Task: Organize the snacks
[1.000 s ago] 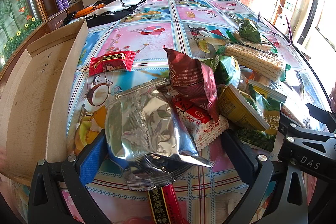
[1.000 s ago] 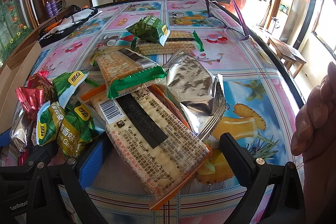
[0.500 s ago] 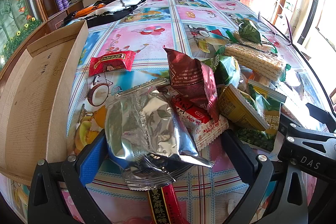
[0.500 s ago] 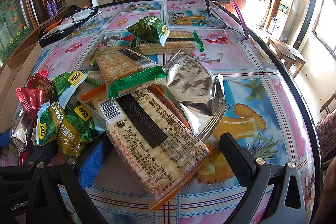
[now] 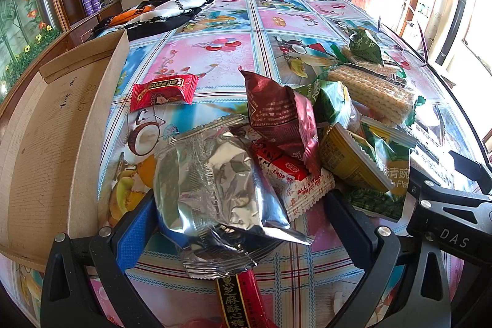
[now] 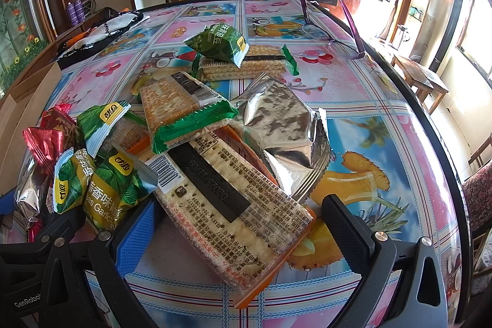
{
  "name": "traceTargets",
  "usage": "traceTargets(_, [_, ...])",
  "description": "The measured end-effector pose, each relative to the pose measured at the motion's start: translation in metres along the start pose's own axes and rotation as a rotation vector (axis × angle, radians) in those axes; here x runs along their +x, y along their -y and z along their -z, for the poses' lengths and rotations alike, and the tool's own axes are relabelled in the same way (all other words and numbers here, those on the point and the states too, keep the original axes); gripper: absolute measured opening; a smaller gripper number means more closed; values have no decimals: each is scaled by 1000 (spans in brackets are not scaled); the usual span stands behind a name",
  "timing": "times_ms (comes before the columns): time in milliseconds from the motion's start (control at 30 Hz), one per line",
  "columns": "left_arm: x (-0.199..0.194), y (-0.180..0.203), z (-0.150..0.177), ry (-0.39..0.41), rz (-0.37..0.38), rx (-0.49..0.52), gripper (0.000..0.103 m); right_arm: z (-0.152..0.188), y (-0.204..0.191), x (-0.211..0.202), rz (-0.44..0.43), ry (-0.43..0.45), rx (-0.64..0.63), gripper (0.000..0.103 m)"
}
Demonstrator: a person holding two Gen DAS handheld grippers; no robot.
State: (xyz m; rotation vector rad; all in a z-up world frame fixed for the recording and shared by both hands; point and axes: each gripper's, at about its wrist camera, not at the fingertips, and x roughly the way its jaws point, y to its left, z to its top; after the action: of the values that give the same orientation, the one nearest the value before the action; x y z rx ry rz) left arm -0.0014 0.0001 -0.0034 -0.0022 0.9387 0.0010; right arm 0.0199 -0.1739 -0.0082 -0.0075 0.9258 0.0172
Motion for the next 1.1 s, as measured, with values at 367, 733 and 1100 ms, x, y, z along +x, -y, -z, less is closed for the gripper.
traceTargets(367, [0, 0, 0, 0, 0, -1, 103, 0, 0, 0, 1, 1, 0, 102])
traceTargets(733, [0, 0, 1, 0, 1, 2, 103, 1, -1, 0, 1, 1, 1, 102])
traceTargets(1100, [-5, 2, -4, 47, 41, 141, 103, 1, 0, -1, -133, -13, -148, 102])
